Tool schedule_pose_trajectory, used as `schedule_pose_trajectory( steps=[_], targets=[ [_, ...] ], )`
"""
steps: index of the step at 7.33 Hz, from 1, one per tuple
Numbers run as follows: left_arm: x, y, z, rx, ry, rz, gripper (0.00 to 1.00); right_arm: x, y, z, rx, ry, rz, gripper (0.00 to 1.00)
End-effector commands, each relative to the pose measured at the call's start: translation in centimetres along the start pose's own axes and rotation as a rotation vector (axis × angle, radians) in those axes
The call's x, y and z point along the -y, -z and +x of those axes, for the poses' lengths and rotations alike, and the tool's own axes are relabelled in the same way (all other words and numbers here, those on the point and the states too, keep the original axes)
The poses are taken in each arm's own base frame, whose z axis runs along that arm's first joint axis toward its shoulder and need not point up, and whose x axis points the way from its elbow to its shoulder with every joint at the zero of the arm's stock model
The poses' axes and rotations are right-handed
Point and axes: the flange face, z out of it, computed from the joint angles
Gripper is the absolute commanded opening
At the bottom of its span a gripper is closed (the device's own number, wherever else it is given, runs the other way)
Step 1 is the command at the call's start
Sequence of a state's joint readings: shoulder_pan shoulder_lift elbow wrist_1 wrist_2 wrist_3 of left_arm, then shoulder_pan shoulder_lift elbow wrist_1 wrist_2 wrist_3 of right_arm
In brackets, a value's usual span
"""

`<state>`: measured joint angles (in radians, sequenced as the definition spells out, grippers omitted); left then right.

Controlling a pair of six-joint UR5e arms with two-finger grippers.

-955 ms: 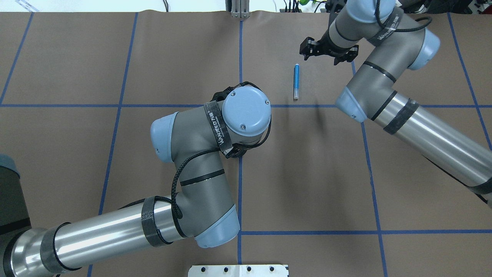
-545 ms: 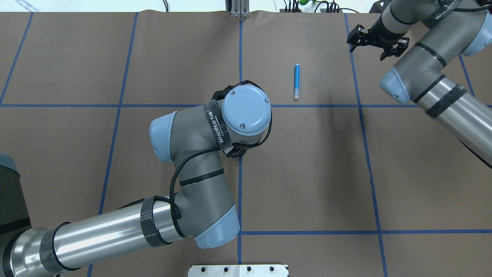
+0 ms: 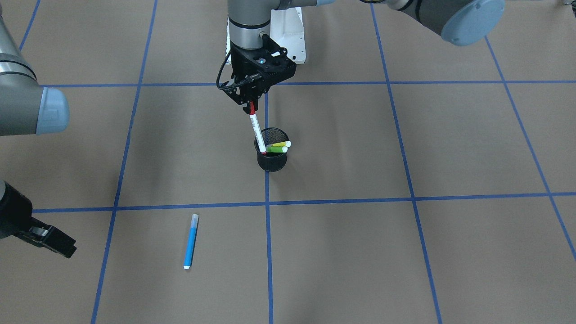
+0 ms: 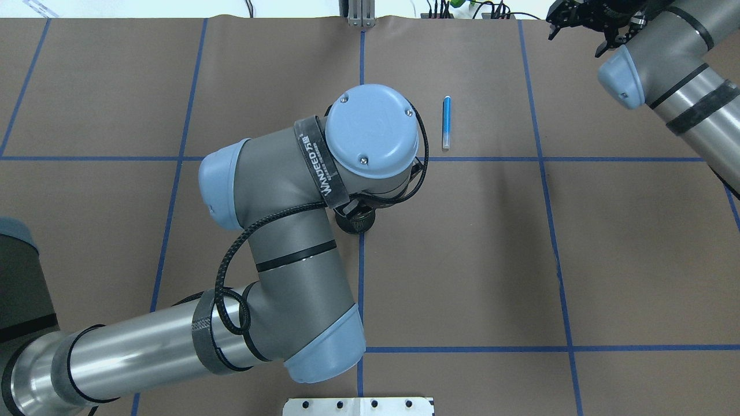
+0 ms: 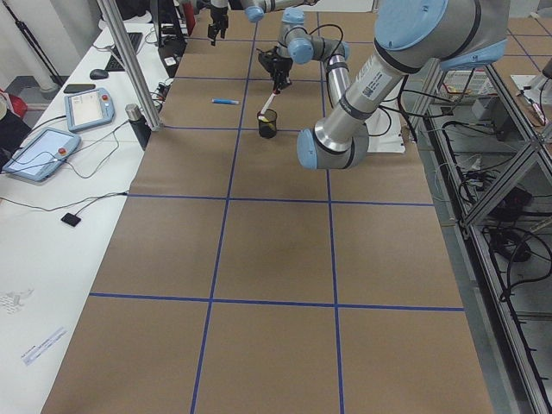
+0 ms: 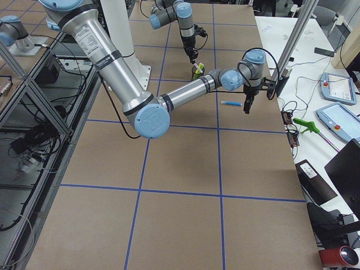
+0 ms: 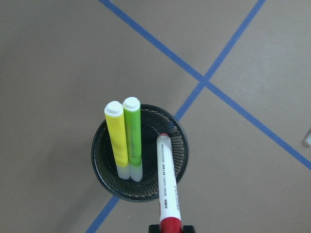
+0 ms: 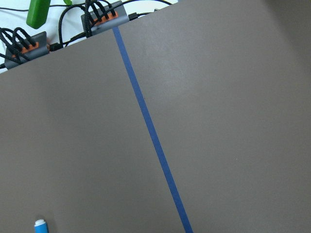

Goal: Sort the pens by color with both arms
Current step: 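Grasp the red-capped marker with the left gripper while the right arm withdraws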

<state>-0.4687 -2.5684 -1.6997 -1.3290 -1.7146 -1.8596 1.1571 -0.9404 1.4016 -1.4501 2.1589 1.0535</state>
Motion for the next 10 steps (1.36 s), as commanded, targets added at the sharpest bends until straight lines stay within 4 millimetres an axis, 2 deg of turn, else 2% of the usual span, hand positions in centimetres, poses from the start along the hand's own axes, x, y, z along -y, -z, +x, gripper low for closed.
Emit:
schedule_pose_trajectory(
  steps=[1,2,3,4,5,7,8,9,10],
  targets=[
    [1.2,3.6,2.1,-0.036,-0.052,0.029,0.00,1.2,4.2,0.6,-0.115,0.120,-0.075,1.00],
    [1.8,4.4,3.1,-0.081,-0.106,0.104,0.00,1.0,6.1,2.0,-0.184,0.246,-0.142,1.00],
    [3.2,2.9,4.8,-0.172,-0.132,0.165,0.00,0.5,7.4,2.9,-0.217,0.275,-0.176,1.00],
    [4.3,-0.3,6.5,-0.247,-0.135,0.204,0.00,0.1,7.8,3.1,-0.221,0.281,-0.171,1.00],
    [5.3,-3.4,7.4,-0.301,-0.130,0.251,0.00,0.1,7.7,3.1,-0.219,0.285,-0.168,1.00],
    [6.7,-7.8,8.1,-0.353,-0.135,0.352,0.00,-0.1,7.1,3.4,-0.221,0.290,-0.174,1.00],
    [7.2,-9.7,8.6,-0.363,-0.128,0.405,0.00,-0.2,6.9,3.5,-0.216,0.312,-0.175,1.00],
    [6.9,-10.9,10.1,-0.363,-0.125,0.453,0.00,-0.1,6.2,3.6,-0.173,0.352,-0.134,1.00],
    [7.0,-12.3,10.5,-0.369,-0.122,0.493,0.00,0.0,5.4,4.2,-0.160,0.363,-0.120,1.00]
  ],
)
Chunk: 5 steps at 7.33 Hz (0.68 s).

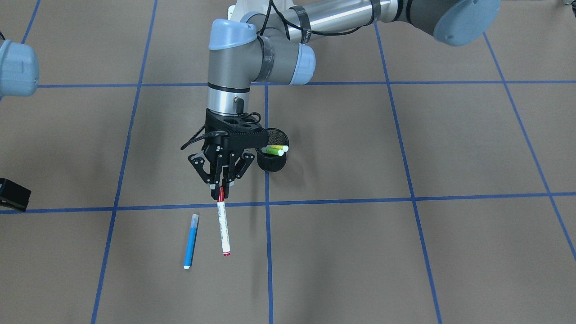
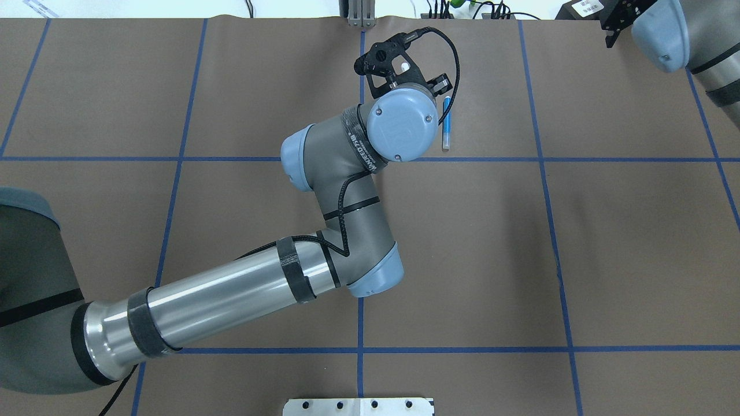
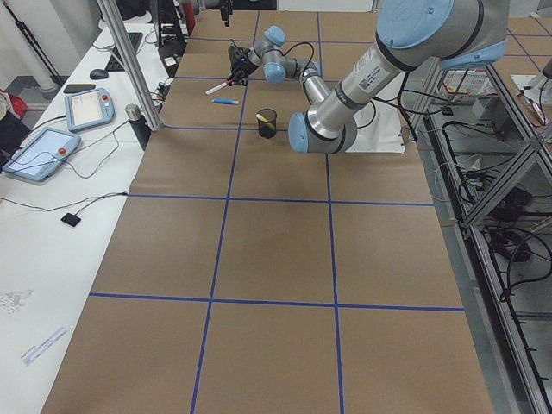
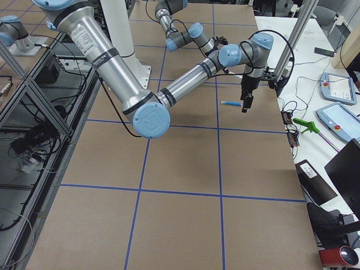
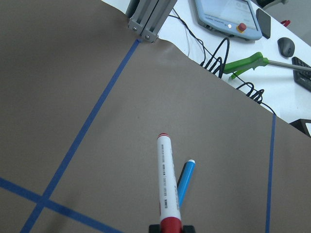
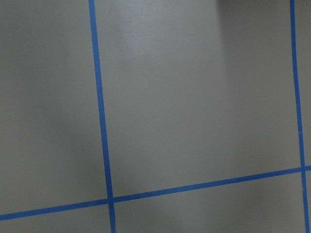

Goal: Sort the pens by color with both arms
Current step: 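Place the red-capped marker on the table beside the blue marker with the left gripper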

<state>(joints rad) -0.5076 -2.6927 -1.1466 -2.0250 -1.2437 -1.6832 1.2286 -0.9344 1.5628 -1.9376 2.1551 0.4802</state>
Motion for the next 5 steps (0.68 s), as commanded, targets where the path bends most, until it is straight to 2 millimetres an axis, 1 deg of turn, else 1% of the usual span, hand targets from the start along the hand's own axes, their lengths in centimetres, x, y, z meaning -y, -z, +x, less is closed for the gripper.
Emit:
schedule_pose_trajectory(
  steps=[1,2,3,4,5],
  targets=[
    [-1.2,-2.6,-0.4,0.008,-0.014,0.084,0.00,0.1,-1.0,0.4,0.018,0.021,0.026,1.00],
    [-1.6,-2.7,-0.2,0.010,-0.020,0.100,0.03,0.0,-1.1,0.3,0.022,0.018,0.022,1.00],
    [-2.0,-2.4,0.2,0.006,-0.038,0.109,0.88,0.0,-1.0,0.2,0.029,0.017,0.020,1.00],
    [-2.0,-1.9,0.7,-0.006,-0.041,0.124,0.99,0.0,-1.0,0.1,0.031,0.018,0.020,1.00],
    [-1.6,-0.6,1.6,-0.032,-0.062,0.114,0.99,0.0,-0.9,0.1,0.031,0.018,0.020,1.00]
  ],
)
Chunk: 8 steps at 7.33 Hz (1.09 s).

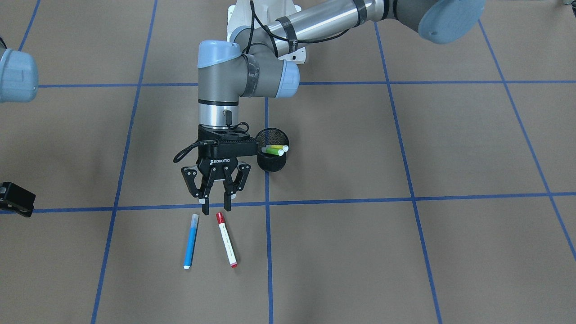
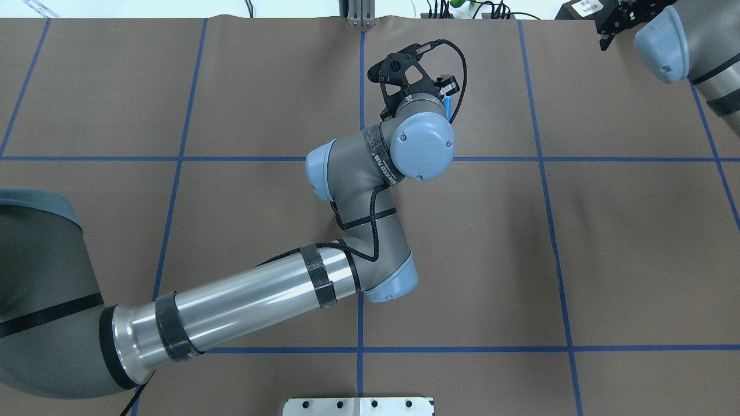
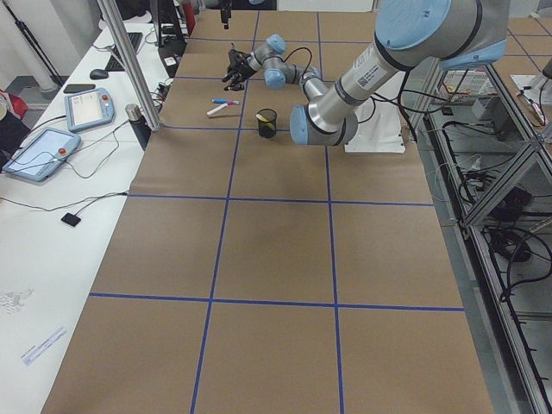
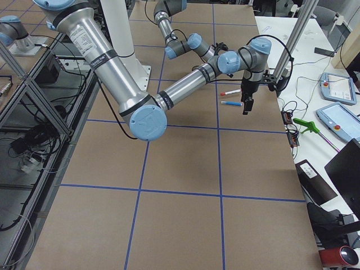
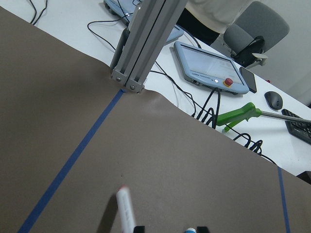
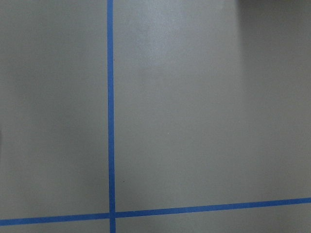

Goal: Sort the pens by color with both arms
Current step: 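Place the red-capped marker on the table beside the blue marker with the left gripper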

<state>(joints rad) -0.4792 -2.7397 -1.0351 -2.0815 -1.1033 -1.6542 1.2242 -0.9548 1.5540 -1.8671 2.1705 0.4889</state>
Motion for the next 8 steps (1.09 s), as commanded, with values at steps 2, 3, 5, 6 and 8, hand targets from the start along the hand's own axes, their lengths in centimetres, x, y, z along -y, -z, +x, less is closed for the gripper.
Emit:
schedule_pose_trajectory(
  steps=[2,3,5,6,8],
  targets=[
    [3.1,5.5,1.2,-0.108,-0.143,-0.013,0.99,-0.1,0.1,-0.1,0.004,-0.006,0.001,1.00],
    [6.0,6.4,-0.5,-0.077,-0.184,-0.076,0.99,-0.4,-0.3,-1.5,0.007,-0.045,-0.006,1.00],
    [15.5,12.5,-7.3,0.055,-0.257,-0.257,0.99,-1.8,-0.5,-11.0,0.032,-0.262,-0.012,1.00],
    [19.7,15.0,-11.1,0.113,-0.302,-0.339,0.99,-1.5,2.6,-14.6,0.057,-0.338,0.016,1.00],
    [22.7,16.0,-19.5,0.213,-0.324,-0.500,0.99,-3.7,5.8,-22.3,0.081,-0.439,0.022,1.00]
  ],
)
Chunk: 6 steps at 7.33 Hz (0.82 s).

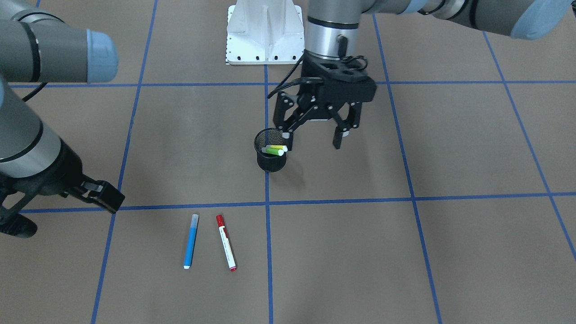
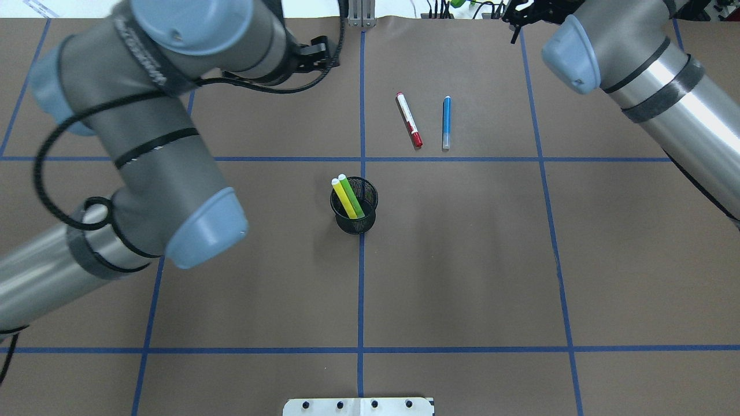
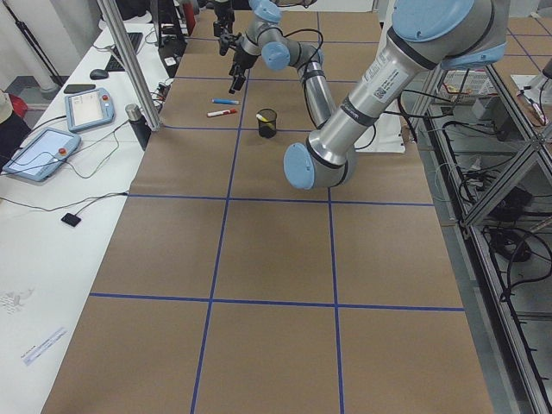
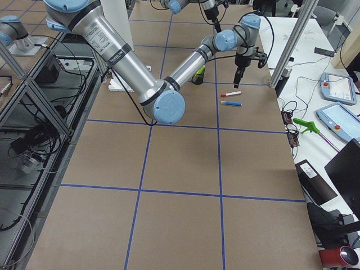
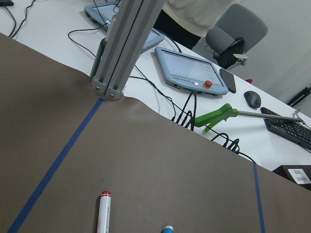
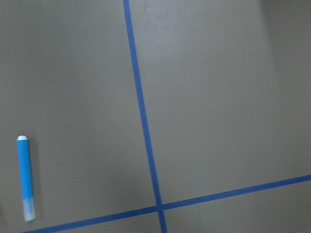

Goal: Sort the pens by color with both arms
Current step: 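Move the right gripper back over the pen cup while the left arm withdraws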

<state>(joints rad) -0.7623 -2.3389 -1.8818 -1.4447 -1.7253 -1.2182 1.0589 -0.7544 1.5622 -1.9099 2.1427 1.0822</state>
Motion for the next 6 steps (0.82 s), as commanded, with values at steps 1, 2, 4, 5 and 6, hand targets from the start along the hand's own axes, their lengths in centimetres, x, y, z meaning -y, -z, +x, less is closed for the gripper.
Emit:
schedule_pose_trajectory(
  steps=[1,2,4,5,6],
  targets=[
    [-0.1,-0.3,-9.7,0.057,-0.015,-0.187,0.99,-7.5,-0.8,-7.2,-0.002,0.018,0.034,1.00],
    [1.0,-0.8,-14.5,0.066,-0.039,-0.264,0.99,-11.8,-1.4,-10.6,-0.011,0.090,0.102,1.00],
    [3.8,-1.3,-23.0,0.091,-0.130,-0.323,0.99,-23.3,-3.4,-17.2,-0.016,0.263,0.206,0.95],
    [4.7,-2.0,-27.4,0.110,-0.170,-0.355,0.99,-25.8,-3.2,-18.3,-0.007,0.314,0.224,0.91],
    [5.7,-2.6,-31.4,0.123,-0.200,-0.383,0.99,-25.6,-3.8,-17.9,-0.023,0.405,0.220,0.91]
  ],
)
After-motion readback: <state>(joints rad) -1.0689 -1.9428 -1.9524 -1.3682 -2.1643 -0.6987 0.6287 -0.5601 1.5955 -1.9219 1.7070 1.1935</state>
